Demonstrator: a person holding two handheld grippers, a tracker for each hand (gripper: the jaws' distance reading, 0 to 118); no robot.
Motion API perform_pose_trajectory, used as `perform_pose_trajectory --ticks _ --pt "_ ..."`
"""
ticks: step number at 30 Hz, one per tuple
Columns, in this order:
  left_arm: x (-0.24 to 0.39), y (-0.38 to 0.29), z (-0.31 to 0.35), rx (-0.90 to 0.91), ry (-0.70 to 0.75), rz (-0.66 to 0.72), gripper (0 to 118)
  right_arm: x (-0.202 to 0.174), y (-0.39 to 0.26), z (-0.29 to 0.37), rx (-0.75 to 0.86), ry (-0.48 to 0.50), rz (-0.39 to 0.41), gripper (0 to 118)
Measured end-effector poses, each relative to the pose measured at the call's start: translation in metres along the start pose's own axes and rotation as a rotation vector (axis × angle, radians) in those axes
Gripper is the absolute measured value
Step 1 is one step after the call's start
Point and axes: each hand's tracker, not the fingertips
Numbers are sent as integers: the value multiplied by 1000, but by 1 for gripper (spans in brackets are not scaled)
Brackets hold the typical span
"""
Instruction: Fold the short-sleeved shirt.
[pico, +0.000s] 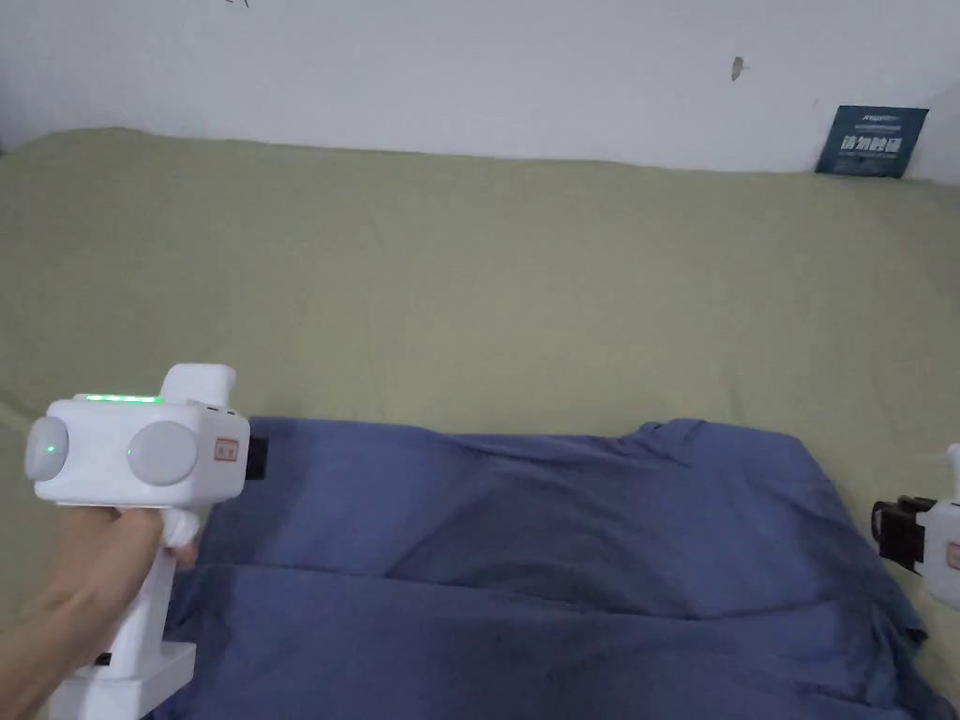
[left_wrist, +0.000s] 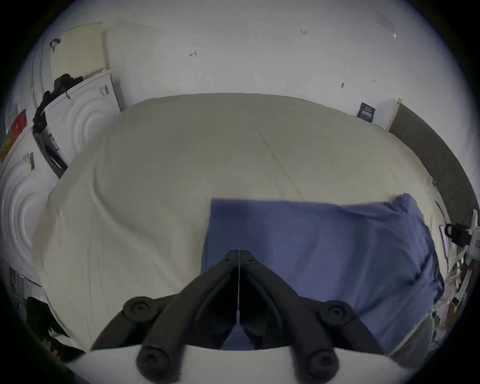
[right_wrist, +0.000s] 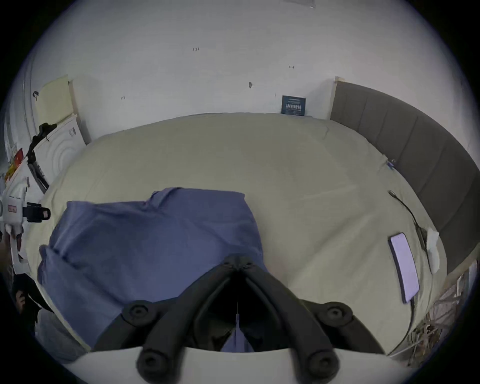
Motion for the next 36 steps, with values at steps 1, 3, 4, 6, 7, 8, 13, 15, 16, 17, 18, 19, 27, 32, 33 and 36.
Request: perform_pose_trajectory --ticks 1,3,4,6,7,8,13,15,16,17,18,19,27,32,33,36 --pt "1 8 -14 -26 35 14 3 -2 5 -9 -10 -2 7 0" --pt "-8 21 -39 -54 40 27 49 -5 12 -24 -24 -8 16 0" --pt "-10 27 -53 -81 47 30 91 2 13 -38 -41 8 10 0" --pt "-11 33 -72 -86 47 27 115 3 17 -51 -58 2 29 0" --pt "-18 37 -79 -88 86 21 110 5 17 -59 -69 0 42 0" --pt "-18 38 -87 -97 111 -5 111 8 18 -67 -77 -3 49 0" --pt "-20 28 -93 -110 33 -10 80 19 23 -91 -114 -19 49 0" --pt "-18 30 -83 -100 24 -14 17 23 29 -96 -117 -13 30 1" --pt "-17 30 -81 -92 22 -34 3 24 32 -99 -121 -5 21 4" --pt "-16 28 -80 -79 31 -57 3 25 36 -102 -134 8 8 21" --pt "-18 28 -82 -83 32 -69 3 26 40 -106 -146 13 -6 77" --pt "-12 30 -79 -94 31 -74 3 27 44 -113 -164 19 -18 117" --pt "-12 31 -83 -94 26 -39 3 19 45 -152 -288 3 53 60" --pt "-13 30 -68 -79 20 -35 3 2 52 -115 -180 35 68 3" --pt "-14 30 -62 -72 15 -32 3 1 53 -108 -178 49 84 3" --pt "-19 26 -33 -34 7 -24 3 3 55 -75 -138 51 95 3"
